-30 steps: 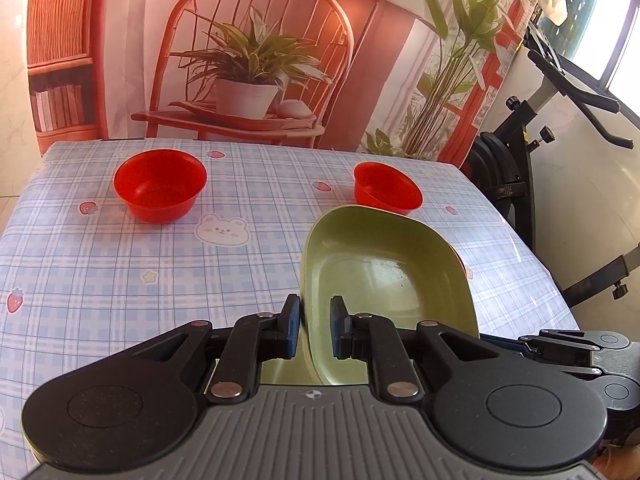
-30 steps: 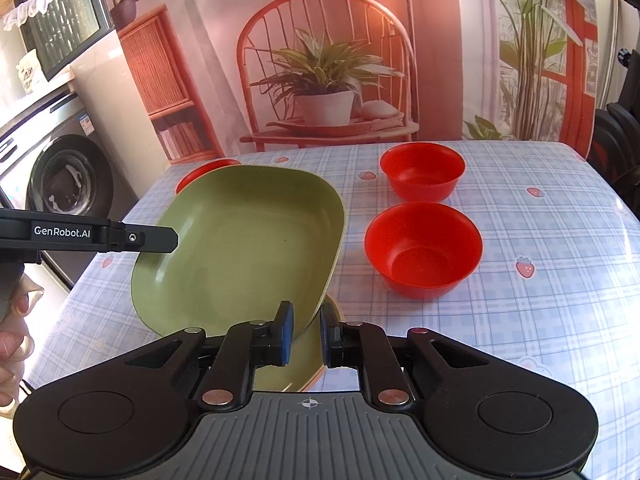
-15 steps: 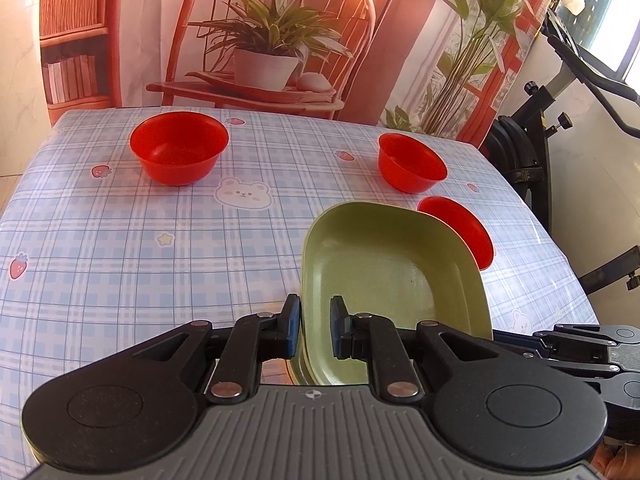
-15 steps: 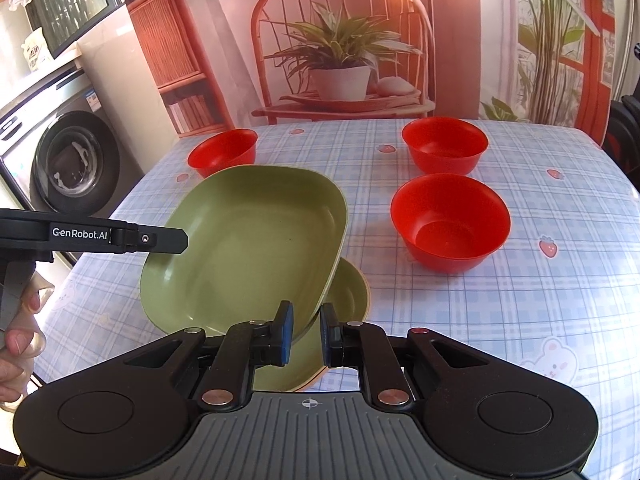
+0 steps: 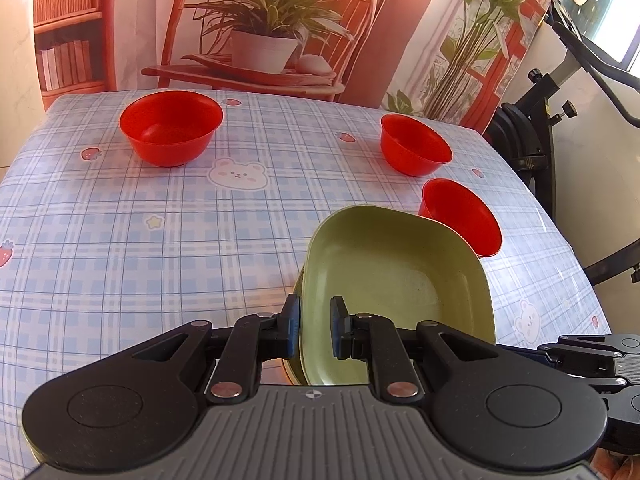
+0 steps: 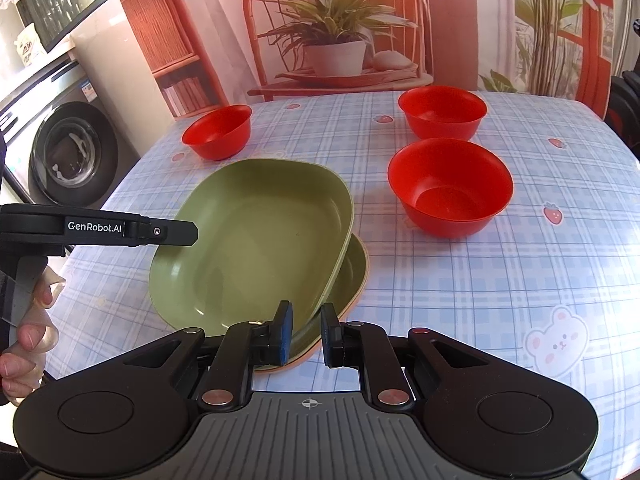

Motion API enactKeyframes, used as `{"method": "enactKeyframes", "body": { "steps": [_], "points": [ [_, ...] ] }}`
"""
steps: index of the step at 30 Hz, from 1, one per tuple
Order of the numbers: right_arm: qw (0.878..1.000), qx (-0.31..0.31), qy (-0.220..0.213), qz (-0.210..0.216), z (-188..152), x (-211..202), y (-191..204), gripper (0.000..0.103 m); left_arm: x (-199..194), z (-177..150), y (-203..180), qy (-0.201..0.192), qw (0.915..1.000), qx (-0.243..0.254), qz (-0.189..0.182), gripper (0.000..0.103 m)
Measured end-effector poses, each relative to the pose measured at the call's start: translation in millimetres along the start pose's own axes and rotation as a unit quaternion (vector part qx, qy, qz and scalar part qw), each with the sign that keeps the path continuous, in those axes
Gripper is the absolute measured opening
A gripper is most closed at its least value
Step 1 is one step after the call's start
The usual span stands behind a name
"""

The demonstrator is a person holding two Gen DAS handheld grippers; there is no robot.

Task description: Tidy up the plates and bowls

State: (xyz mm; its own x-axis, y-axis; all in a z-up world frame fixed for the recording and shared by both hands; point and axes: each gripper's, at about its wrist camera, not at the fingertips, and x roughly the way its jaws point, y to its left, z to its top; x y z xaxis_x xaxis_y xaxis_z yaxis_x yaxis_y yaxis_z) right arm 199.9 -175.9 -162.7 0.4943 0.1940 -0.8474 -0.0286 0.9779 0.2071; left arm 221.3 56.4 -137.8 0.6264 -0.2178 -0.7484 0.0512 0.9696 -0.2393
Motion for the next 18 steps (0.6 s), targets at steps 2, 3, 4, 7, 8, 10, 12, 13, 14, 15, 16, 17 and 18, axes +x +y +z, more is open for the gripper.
{"method": "enactKeyframes", "body": {
  "steps": [2,3,4,7,8,10,12,13,14,15,16,17,18],
  "points": [
    [1.0,0.0,0.003,0.006,-1.8,-1.1,1.3,0.015,4.1,5.1,0.2,0.001,1.0,0.01,-0.002,0.016],
    [1.0,0.001,0.005,0.008,-2.6,-1.3,1.5,0.015,6.5,7.3,-0.1,0.004,0.9999,0.012,-0.003,0.016],
    [1.0,0.002,0.007,0.011,-3.3,-1.2,1.4,0.015,8.5,9.2,-0.5,0.005,0.9999,0.015,-0.003,0.016],
    [1.0,0.009,0.012,0.017,-5.7,0.0,1.2,0.016,15.0,12.7,-5.0,0.009,0.9995,0.03,0.0,0.016],
    [1.0,0.011,0.014,0.018,-6.4,0.7,1.0,0.016,16.8,13.3,-6.8,0.01,0.9993,0.036,0.002,0.016],
    [1.0,0.014,0.017,0.019,-6.8,2.0,0.4,0.016,19.8,13.7,-8.6,0.012,0.9989,0.044,0.004,0.016],
    [0.999,0.018,0.02,0.023,-7.3,3.6,0.1,0.016,21.6,13.2,-7.3,0.014,0.999,0.043,0.005,0.016],
    [0.999,0.019,0.022,0.024,-7.3,4.4,0.1,0.016,22.2,12.8,-6.7,0.015,0.999,0.041,0.006,0.016],
    [0.999,0.019,0.024,0.025,-7.7,5.2,0.7,0.016,22.6,12.2,-6.2,0.016,0.9991,0.039,0.006,0.016],
    [0.999,0.02,0.025,0.027,-7.9,5.9,0.7,0.016,22.0,11.1,-5.2,0.017,0.9991,0.039,0.007,0.016],
    [0.999,0.021,0.026,0.028,-8.0,6.4,0.6,0.016,21.7,10.2,-4.9,0.017,0.999,0.039,0.008,0.016],
    [0.999,0.021,0.026,0.028,-7.9,6.8,0.3,0.016,21.3,9.6,-5.1,0.018,0.999,0.04,0.009,0.016],
    [0.999,0.022,0.026,0.029,-7.6,7.2,-0.3,0.016,21.1,9.0,-5.1,0.019,0.999,0.039,0.009,0.016]
  ]
}}
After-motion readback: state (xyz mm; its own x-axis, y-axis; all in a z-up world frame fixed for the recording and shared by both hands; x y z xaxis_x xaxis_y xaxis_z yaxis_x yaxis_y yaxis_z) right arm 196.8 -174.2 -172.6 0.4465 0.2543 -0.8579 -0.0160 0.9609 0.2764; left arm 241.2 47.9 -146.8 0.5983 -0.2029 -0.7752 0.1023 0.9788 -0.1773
